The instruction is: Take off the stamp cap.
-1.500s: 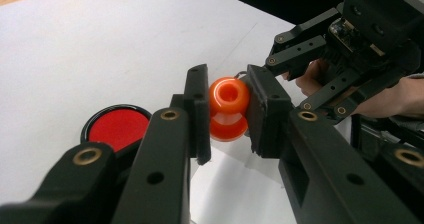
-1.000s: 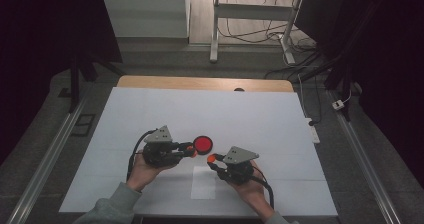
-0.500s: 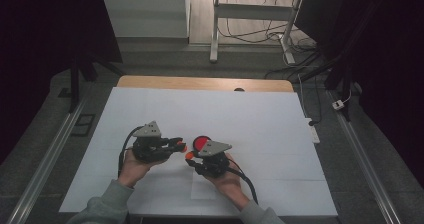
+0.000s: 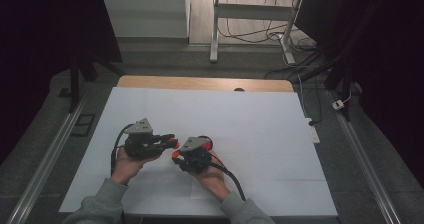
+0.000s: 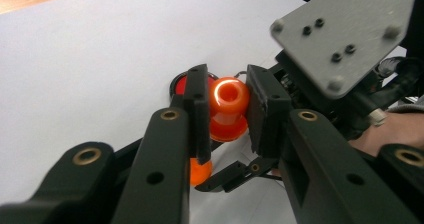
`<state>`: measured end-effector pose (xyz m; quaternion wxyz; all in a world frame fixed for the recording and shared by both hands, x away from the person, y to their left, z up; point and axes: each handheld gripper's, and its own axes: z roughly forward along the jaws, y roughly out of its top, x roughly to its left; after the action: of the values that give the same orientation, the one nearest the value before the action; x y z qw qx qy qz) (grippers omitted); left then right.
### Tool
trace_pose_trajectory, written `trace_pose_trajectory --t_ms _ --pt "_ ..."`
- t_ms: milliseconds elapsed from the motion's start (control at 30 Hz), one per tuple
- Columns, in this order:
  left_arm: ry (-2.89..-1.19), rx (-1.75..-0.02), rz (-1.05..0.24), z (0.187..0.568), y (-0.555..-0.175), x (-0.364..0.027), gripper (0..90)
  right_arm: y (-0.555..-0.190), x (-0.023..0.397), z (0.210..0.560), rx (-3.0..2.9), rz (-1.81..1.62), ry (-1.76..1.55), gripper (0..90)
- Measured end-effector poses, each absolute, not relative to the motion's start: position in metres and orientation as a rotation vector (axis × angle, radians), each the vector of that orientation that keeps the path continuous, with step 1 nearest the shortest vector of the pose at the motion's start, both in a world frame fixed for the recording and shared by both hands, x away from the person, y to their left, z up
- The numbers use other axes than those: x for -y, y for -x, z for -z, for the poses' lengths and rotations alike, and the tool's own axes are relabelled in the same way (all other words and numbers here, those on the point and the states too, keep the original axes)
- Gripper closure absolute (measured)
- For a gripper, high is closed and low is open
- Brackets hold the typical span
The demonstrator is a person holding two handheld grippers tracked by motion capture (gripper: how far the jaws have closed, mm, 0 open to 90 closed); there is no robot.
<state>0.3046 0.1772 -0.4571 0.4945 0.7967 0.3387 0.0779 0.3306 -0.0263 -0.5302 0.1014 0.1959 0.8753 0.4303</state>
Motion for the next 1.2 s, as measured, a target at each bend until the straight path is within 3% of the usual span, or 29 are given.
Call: trace_pose_trajectory --t_ms 667,1200 --pt "-1.948 -0.841 -0.197 0.4588 -0.3063 -0.1785 72.8 -0.3318 0.0201 0.5394 -2.636 -1.187 -0.612 63.8" --pt "-1.943 -0.84 -0.194 0.459 -0.3065 -0.1796 72.7 -0.3331 0.0296 0.5328 -2.626 -1.242 -0.624 47.5"
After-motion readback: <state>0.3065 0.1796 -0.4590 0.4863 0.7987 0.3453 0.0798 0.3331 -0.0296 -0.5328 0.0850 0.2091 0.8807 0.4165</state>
